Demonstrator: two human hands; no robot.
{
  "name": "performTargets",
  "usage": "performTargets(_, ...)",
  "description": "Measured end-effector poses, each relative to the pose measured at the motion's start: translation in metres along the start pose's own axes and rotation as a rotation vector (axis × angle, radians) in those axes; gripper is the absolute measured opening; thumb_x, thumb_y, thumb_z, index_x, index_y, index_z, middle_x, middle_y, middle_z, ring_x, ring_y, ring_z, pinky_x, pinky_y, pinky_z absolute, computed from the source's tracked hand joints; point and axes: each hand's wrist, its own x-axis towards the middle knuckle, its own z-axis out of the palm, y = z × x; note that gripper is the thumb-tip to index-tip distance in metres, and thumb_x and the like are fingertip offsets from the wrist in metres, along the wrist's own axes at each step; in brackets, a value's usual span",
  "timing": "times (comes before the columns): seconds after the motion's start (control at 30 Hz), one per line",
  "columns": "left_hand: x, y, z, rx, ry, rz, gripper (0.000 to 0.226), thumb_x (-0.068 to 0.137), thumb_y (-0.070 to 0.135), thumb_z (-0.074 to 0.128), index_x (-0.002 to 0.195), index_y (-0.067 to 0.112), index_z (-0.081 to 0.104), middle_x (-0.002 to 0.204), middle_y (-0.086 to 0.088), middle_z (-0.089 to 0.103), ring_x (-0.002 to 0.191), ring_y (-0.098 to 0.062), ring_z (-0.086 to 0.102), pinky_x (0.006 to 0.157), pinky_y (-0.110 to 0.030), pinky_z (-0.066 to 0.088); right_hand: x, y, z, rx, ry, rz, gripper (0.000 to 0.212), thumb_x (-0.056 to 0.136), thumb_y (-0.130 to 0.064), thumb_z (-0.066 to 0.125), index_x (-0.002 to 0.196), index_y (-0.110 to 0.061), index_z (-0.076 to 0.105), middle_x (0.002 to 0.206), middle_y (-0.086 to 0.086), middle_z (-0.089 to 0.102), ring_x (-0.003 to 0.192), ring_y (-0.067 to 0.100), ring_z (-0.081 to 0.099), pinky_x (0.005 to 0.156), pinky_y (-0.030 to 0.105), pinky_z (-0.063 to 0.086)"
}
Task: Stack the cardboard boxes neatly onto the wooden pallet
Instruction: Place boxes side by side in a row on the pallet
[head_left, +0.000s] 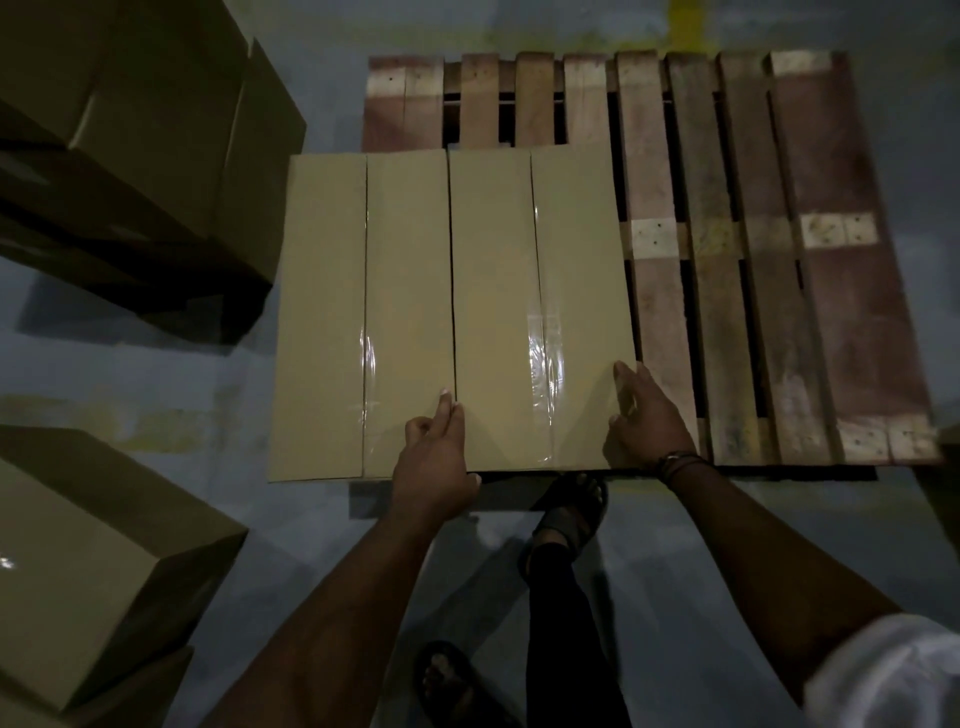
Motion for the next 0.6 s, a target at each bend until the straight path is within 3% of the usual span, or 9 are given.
performTargets(0.07, -0.002, 0.002, 0.002, -0.088, 0.036, -0.034, 0.090, 0.089, 0.031, 0.072, 0.159, 0.019, 0.017, 0.169, 0.008, -0.003, 0.144, -0.030, 0.017, 0.112, -0.042, 0.037, -0.002, -0.003, 0.001, 0.019, 0.042, 0.019, 0.076, 0.091, -0.007, 0.066, 0.157, -0.017, 0.029, 0.166, 0.009, 0.015, 0.149, 0.024, 0.026, 0.109, 0.020, 0.020)
performTargets(0.23, -0.013, 0.007, 0.010, -0.210, 0.121, -0.077, 0.074, 0.094, 0.023, 0.065, 0.157, 0.015, 0.028, 0.168, 0.002, 0.013, 0.147, -0.030, 0.016, 0.116, -0.042, 0.031, -0.015, -0.005, 0.011, 0.030, 0.122, 0.063, 0.075, 0.092, -0.016, 0.067, 0.157, -0.016, 0.029, 0.166, 0.009, 0.014, 0.146, 0.027, 0.030, 0.109, 0.022, 0.023)
performTargets(0.37, -0.020, 0.011, 0.019, -0.231, 0.132, -0.062, 0.071, 0.095, 0.020, 0.063, 0.157, 0.017, 0.030, 0.169, 0.002, 0.012, 0.149, -0.027, 0.011, 0.118, -0.041, 0.029, -0.025, -0.003, 0.021, -0.058, 0.086, 0.030, 0.074, 0.091, -0.017, 0.066, 0.156, -0.019, 0.030, 0.166, 0.010, 0.011, 0.147, 0.032, 0.027, 0.118, 0.039, 0.031)
performTargets(0.6, -0.025, 0.011, 0.028, -0.227, 0.125, -0.028, 0.070, 0.094, 0.020, 0.065, 0.156, 0.018, 0.032, 0.169, 0.003, 0.010, 0.150, -0.025, 0.009, 0.118, -0.042, 0.029, -0.034, -0.008, 0.030, -0.075, 0.120, 0.073, 0.073, 0.092, -0.020, 0.065, 0.156, -0.018, 0.031, 0.167, 0.011, 0.008, 0.149, 0.033, 0.023, 0.118, 0.043, 0.030)
